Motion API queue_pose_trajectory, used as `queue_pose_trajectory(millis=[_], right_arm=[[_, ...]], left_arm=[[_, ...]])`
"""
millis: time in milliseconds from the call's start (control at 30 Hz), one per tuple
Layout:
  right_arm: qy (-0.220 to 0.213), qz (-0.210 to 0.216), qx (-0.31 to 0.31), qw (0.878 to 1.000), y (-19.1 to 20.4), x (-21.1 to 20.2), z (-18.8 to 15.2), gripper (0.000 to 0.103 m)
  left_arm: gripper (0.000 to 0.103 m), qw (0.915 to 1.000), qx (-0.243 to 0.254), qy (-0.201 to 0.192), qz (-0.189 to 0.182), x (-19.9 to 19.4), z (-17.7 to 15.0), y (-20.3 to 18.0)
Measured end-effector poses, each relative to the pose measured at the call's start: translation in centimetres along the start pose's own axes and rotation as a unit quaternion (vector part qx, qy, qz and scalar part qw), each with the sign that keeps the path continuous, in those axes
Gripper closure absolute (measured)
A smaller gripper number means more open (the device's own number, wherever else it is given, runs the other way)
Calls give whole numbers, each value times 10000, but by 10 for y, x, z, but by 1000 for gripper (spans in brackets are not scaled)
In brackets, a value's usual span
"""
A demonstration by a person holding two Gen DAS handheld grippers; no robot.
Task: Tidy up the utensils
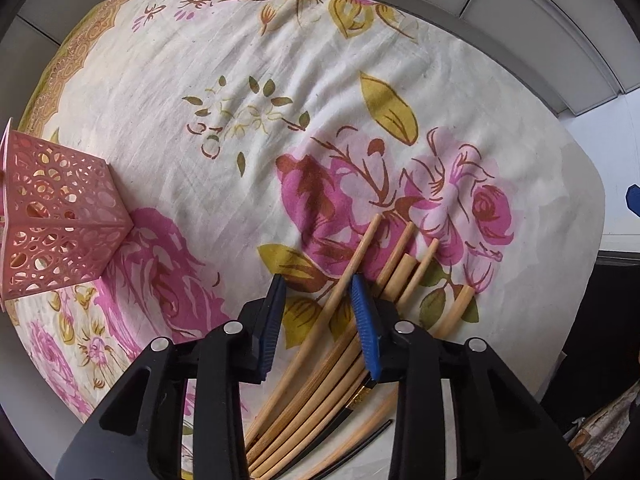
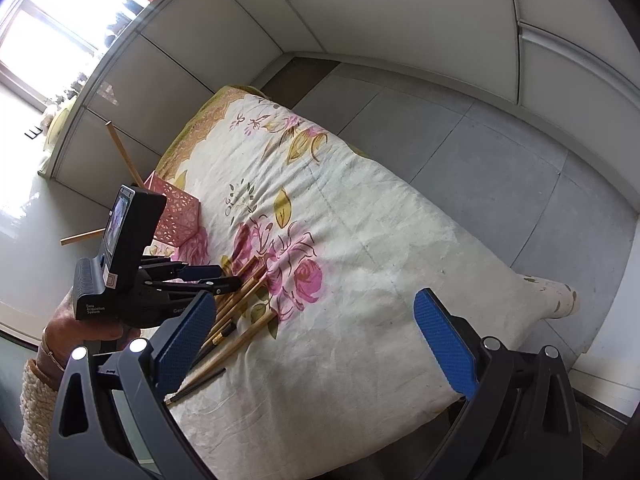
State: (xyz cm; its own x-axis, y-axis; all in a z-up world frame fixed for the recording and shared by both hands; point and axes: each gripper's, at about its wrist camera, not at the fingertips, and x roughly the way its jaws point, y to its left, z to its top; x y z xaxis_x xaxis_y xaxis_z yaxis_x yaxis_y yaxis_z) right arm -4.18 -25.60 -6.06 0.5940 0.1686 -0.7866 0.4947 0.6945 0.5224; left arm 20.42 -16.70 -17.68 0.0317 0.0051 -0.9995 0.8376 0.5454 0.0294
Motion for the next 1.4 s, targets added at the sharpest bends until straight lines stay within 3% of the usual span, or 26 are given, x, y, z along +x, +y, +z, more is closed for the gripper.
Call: queue_pose_trajectory(millis=[100, 233, 300, 400, 567, 633, 733, 933, 1033, 1167, 1233, 1267, 1400], right_arm=[[34, -10, -39, 10000, 2, 1, 0, 7], [331, 92, 49, 9994, 5, 10, -2, 7], [554, 235, 185, 9980, 6, 18, 1, 7], [954, 475, 481, 9931, 11, 32, 5, 7], [1765, 650, 918, 9779, 34, 71, -6, 7], [2006, 648, 1110, 9712, 43, 85, -13, 15], [2158, 349, 1273, 9675, 54, 101, -16, 47], [2265, -518, 1263, 9644, 71, 121, -15, 73], [2376, -840, 1312, 9588, 73, 134, -15, 76], [2178, -1148, 1177, 9621, 88, 137, -18, 76], [2074, -1250, 1094, 9641, 94, 138, -19, 83], [2013, -1291, 1020, 9656, 95, 140, -19, 89], [1719, -1160, 941, 9737, 95, 140, -16, 91]], left_arm=[[91, 9998, -136, -50, -167, -1, -2, -5], [91, 9954, -708, -386, -527, -4, -21, 11], [93, 9925, -985, -635, -355, -7, -32, 20], [93, 9802, -1429, -1298, -432, -32, -54, 31], [98, 9576, -1658, -2341, -277, -101, -96, 34], [98, 9476, -1690, -2693, -304, -128, -111, 40], [98, 9334, -1758, -3126, -92, -158, -128, 47], [98, 9053, -1796, -3850, 15, -207, -156, 49], [98, 8953, -1691, -4121, 73, -230, -171, 43], [98, 8823, -1619, -4416, 179, -251, -186, 36], [98, 8758, -1639, -4533, 248, -258, -191, 33], [98, 8725, -1660, -4587, 261, -262, -194, 32], [98, 8662, -1673, -4699, 302, -271, -202, 26]])
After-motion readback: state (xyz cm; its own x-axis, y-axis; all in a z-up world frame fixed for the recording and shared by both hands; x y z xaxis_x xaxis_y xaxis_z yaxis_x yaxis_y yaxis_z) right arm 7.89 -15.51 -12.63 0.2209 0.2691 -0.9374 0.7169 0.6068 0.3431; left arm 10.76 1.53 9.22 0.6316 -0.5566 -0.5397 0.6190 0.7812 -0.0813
